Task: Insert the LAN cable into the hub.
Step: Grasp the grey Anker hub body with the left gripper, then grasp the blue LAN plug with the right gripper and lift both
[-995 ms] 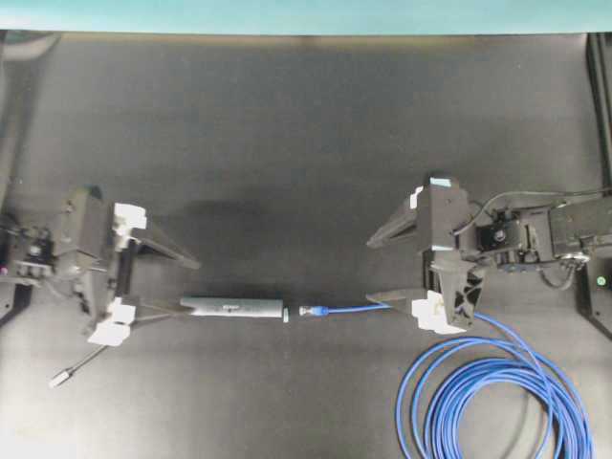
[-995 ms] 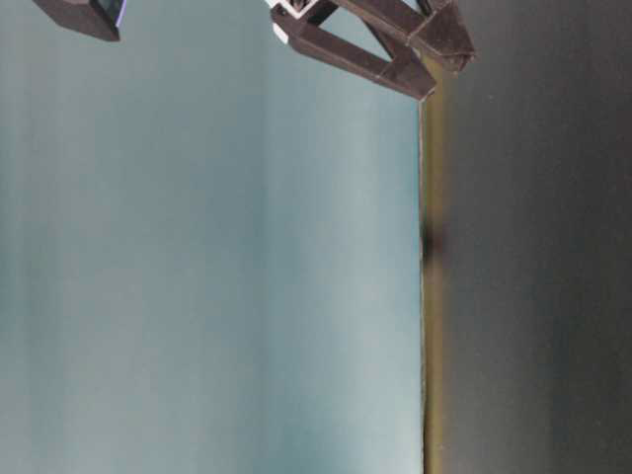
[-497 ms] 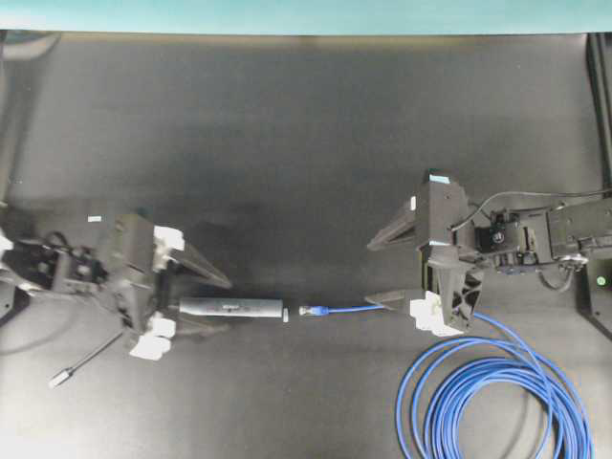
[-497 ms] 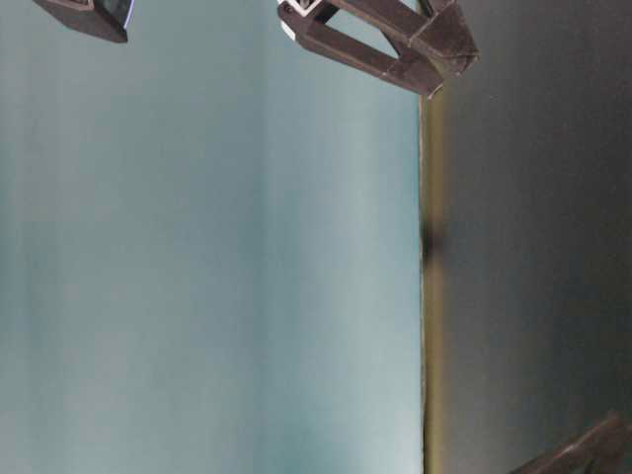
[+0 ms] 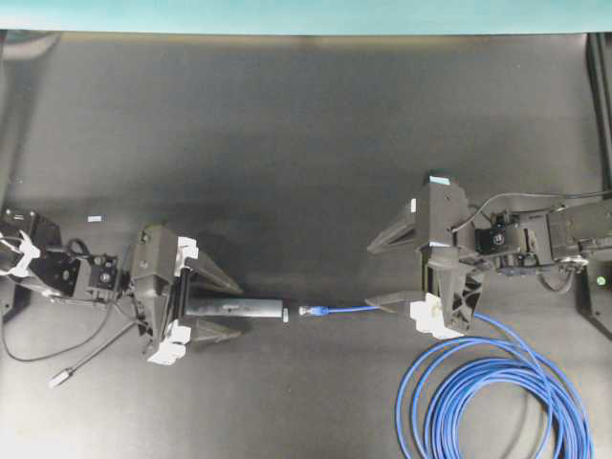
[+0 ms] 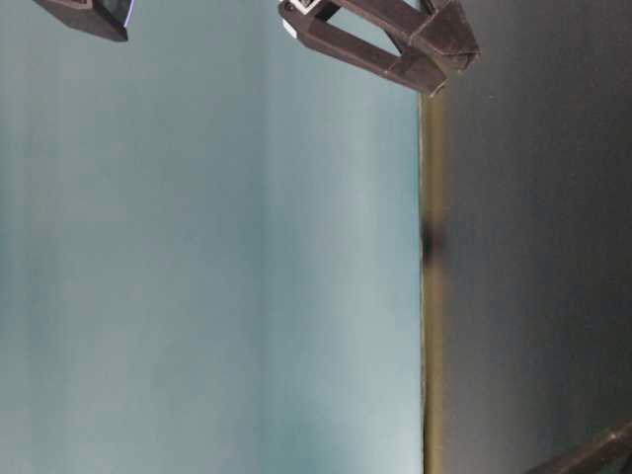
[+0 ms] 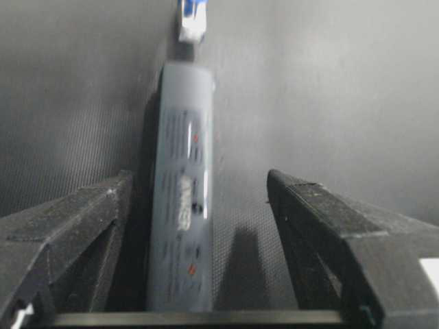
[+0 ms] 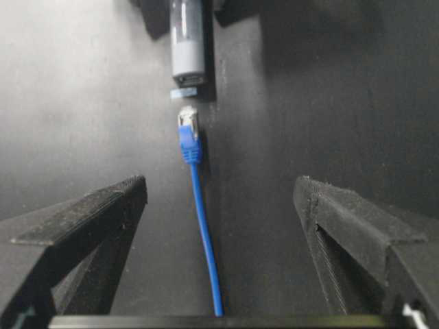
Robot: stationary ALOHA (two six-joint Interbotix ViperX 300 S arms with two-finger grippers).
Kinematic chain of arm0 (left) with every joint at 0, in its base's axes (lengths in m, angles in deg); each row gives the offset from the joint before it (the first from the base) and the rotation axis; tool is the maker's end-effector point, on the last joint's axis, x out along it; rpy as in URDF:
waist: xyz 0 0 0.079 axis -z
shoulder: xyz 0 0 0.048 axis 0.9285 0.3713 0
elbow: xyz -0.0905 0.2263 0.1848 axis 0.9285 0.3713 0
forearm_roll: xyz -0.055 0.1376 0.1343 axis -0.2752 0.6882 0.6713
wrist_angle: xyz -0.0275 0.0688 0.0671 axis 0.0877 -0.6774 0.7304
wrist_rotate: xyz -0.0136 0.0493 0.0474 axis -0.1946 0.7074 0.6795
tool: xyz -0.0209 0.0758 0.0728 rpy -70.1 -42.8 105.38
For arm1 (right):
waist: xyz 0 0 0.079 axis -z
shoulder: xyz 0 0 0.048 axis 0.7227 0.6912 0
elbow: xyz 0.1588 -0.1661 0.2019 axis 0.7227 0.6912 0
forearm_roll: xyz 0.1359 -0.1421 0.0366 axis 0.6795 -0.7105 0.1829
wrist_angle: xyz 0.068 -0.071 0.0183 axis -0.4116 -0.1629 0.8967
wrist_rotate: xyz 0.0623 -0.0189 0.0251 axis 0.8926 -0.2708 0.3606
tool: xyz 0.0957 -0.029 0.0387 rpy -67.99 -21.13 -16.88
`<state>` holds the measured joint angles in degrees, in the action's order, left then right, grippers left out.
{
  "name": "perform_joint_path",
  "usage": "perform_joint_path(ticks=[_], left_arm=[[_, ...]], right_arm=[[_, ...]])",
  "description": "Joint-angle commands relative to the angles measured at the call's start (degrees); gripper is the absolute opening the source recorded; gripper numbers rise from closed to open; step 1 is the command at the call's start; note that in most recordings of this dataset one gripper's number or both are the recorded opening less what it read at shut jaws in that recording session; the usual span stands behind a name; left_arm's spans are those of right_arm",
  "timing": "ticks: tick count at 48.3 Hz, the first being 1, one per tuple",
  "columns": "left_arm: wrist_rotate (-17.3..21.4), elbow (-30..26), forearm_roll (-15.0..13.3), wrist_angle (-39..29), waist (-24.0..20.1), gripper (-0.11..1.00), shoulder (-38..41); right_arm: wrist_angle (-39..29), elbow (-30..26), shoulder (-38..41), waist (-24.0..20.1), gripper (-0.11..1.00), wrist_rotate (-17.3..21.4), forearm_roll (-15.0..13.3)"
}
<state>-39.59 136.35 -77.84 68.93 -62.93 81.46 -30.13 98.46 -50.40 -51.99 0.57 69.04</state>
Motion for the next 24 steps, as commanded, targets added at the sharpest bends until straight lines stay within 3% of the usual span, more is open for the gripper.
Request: perform_joint_path(ticks=[1, 12, 19, 24], left_arm=[[-0.1, -0.2, 0.2, -0.3, -0.2, 0.74, 0.7], [0.5, -0.4, 0.2, -1.8, -0.1, 0.60, 1.3], [2.0, -0.3, 0.2, -1.9, 0.4, 0.29, 1.1], [3.3, -0.5, 0.2, -2.2, 0.1, 0.28, -1.0]], right_arm=[[0.4, -0.4, -0.1, -1.2, 0.84, 0.4, 0.4], [0.3, -0.3, -0.2, -1.7, 0.84, 0.4, 0.6], [0.3, -0.2, -0.1, -1.9, 0.84, 0.4, 0.7], [1.0, 0.2, 0.4, -2.2, 0.84, 0.4, 0.8]])
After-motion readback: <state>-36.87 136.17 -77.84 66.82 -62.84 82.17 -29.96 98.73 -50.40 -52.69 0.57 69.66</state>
